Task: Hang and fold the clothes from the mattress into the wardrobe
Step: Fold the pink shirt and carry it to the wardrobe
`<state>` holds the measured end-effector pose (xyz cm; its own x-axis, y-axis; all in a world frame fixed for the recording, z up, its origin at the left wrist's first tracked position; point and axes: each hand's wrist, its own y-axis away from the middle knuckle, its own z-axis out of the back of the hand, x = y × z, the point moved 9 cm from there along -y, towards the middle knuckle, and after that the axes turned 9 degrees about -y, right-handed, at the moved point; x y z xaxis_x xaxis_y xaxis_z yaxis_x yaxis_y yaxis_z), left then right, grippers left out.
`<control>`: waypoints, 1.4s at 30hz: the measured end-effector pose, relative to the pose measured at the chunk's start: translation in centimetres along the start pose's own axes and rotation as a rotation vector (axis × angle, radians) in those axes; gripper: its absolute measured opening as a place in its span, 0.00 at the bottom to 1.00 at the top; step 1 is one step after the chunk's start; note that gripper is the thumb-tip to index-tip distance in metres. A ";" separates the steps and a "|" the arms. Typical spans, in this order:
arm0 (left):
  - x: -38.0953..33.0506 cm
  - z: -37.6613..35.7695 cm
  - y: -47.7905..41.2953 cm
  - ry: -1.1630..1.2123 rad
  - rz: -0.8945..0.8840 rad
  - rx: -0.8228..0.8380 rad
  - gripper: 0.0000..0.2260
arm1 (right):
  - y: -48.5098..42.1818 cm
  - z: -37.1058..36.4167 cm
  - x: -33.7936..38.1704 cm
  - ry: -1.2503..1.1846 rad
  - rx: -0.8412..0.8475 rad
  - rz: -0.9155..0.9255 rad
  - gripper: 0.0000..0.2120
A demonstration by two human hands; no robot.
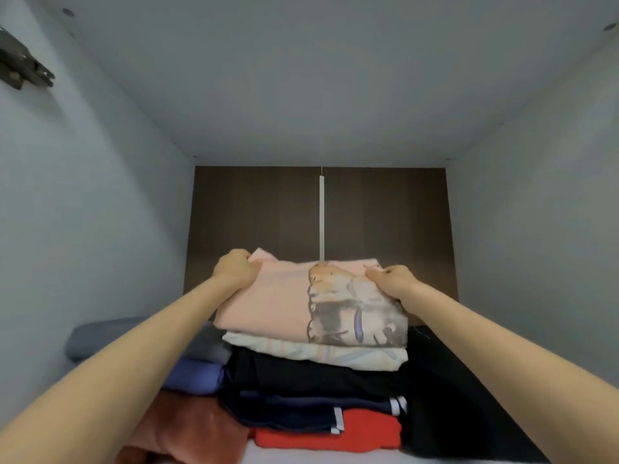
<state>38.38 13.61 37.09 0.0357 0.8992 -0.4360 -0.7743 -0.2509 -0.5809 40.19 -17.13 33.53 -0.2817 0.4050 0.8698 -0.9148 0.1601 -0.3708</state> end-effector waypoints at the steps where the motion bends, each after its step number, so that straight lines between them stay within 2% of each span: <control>1: 0.1 -0.7 -0.5 -0.169 -0.024 -0.003 0.18 | -0.8 -0.6 -0.3 0.161 -0.016 0.007 0.23; 3: -0.7 -2.2 -0.5 -0.342 -0.106 0.024 0.23 | -1.3 -2.2 0.5 0.406 -0.030 0.094 0.27; 5: -2.8 -4.1 0.2 -0.371 -0.263 0.091 0.21 | -1.2 -5.7 2.1 0.397 0.146 0.225 0.25; 6: -3.7 -5.6 0.7 -0.396 -0.330 0.179 0.20 | -0.8 -7.6 2.4 0.402 0.262 0.260 0.23; 8: -3.9 -8.6 1.8 -0.412 -0.370 0.403 0.20 | -0.3 -10.3 1.4 0.545 0.396 0.248 0.23; 10: -2.9 -9.8 2.0 -0.362 -0.341 0.479 0.21 | -0.3 -10.8 -0.2 0.700 0.372 0.214 0.23; 15: -1.9 -9.0 2.3 -0.323 -0.335 0.339 0.19 | 0.9 -10.5 -0.6 0.713 0.340 0.206 0.23; 19: -2.3 -5.1 3.3 -0.197 -0.311 0.152 0.20 | 2.8 -8.2 2.0 0.653 0.250 0.297 0.23; 26: -5.4 2.0 11.5 -0.200 -0.373 -0.105 0.21 | 10.2 -2.5 5.3 0.371 0.151 0.461 0.16; 30: -5.5 5.9 17.9 -0.155 -0.348 -0.175 0.20 | 15.4 0.0 5.3 0.197 0.144 0.485 0.12; 35: -4.2 10.4 27.0 -0.146 -0.271 -0.198 0.19 | 23.0 1.1 5.7 0.167 0.195 0.540 0.08; 42: 0.3 16.7 39.3 -0.120 -0.223 -0.234 0.20 | 35.1 0.1 8.8 0.085 0.284 0.662 0.11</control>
<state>-2.55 10.00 25.62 0.1023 0.9734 -0.2051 -0.5899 -0.1067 -0.8004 5.57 -8.05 28.17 -0.7899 0.4062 0.4594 -0.6030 -0.3782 -0.7024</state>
